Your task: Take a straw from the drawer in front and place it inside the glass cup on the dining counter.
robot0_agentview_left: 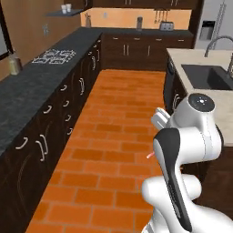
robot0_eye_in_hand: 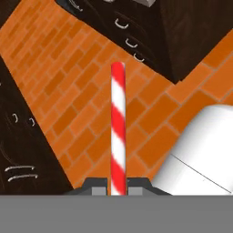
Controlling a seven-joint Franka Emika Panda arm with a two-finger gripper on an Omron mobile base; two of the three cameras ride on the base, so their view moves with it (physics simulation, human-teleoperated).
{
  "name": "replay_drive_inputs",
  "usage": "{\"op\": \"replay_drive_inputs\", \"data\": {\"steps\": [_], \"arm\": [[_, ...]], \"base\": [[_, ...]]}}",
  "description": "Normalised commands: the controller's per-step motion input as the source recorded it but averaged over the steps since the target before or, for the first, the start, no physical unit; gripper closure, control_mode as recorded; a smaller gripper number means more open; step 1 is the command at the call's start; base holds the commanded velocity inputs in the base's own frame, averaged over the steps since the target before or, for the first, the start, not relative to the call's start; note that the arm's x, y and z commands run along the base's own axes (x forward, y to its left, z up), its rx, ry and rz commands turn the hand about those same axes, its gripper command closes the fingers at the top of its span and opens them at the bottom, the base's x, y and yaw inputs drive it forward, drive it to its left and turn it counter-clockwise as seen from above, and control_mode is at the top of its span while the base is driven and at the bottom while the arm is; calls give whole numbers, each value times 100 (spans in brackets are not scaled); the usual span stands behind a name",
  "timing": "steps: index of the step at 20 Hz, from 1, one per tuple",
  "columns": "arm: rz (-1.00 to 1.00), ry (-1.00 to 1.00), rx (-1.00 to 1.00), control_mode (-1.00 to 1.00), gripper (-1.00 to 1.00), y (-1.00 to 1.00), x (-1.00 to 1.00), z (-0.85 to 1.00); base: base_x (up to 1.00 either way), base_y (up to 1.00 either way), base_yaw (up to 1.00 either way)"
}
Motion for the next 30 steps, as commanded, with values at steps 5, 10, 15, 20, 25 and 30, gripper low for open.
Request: {"op": "replay_drive_inputs", "data": {"steps": [5, 10, 15, 20, 25, 30], "arm": [[0, 0, 0, 100, 100, 0, 0, 0], [0, 0, 0, 100, 100, 0, 0, 0], [0, 0, 0, 100, 100, 0, 0, 0], [0, 0, 0, 100, 100, 0, 0, 0], [0, 0, 0, 100, 100, 0, 0, 0], [0, 0, 0, 100, 100, 0, 0, 0]], "base": [[7, -30, -46], [57, 0, -36], [29, -72, -30], [25, -100, -24], [37, -100, -23], [49, -100, -22]]}}
